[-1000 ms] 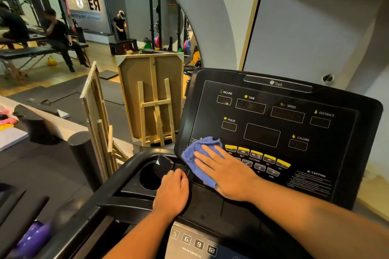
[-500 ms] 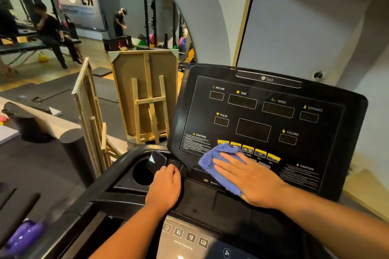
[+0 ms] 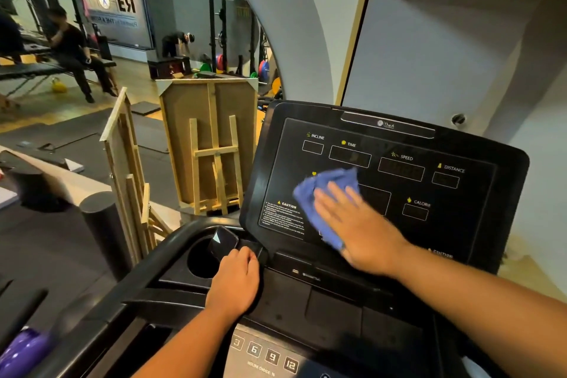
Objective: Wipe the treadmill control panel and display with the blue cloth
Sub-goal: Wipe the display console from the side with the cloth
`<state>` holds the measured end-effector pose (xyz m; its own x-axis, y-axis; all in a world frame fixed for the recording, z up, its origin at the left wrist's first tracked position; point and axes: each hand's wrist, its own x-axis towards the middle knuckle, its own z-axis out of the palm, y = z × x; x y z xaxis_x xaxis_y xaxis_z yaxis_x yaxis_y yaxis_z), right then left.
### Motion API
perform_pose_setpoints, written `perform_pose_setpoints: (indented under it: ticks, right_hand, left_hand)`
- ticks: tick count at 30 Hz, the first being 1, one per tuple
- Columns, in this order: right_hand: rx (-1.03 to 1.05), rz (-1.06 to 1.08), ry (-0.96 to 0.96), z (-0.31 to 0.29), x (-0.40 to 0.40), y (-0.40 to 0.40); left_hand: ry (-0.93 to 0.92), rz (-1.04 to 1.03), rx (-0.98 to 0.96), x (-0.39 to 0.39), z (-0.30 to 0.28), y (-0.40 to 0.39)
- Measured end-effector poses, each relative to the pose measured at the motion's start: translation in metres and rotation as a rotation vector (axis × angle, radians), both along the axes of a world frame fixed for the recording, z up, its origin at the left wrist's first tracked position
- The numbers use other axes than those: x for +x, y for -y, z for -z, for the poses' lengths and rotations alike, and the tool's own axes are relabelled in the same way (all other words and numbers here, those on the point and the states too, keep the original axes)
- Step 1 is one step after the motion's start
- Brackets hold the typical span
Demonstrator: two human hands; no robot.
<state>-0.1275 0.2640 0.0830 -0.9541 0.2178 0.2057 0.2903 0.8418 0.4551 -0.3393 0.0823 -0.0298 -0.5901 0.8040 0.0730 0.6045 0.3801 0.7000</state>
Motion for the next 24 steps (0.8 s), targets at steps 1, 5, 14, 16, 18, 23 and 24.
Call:
perform_pose_setpoints:
  ticks: [1,5,14,16,18,23,24]
  right_hand:
    - [-0.019,-0.064,0.101,0.014,0.011,0.007]
    - [-0.043,-0.188,0.226,0.018,0.034,0.003]
    - [0.08,0.176,-0.21,-0.105,0.0,-0.064]
    - [0.03,0.278,-0.355,-0.102,-0.008,-0.061]
    - [0.029,0.297,-0.366,-0.078,-0.015,-0.043]
    - [0.09,0.081,0.002,-0.026,0.013,-0.023]
    - [0.094,0.049,0.041,-0.029,0.019,-0.028]
  left_hand:
    - [-0.001,0.0,0.0,0.0,0.001,0.0]
    - [-0.004,0.001,-0.004,0.0,0.001,0.001]
    - [0.005,-0.001,0.006,0.001,0.001,0.001]
    - [0.012,-0.005,0.011,0.0,0.002,0.0]
    - [0.014,-0.009,0.009,0.0,0.003,0.0]
    - [0.008,-0.007,-0.003,-0.001,0.003,-0.001]
    - [0.008,-0.005,-0.007,-0.001,0.003,-0.001]
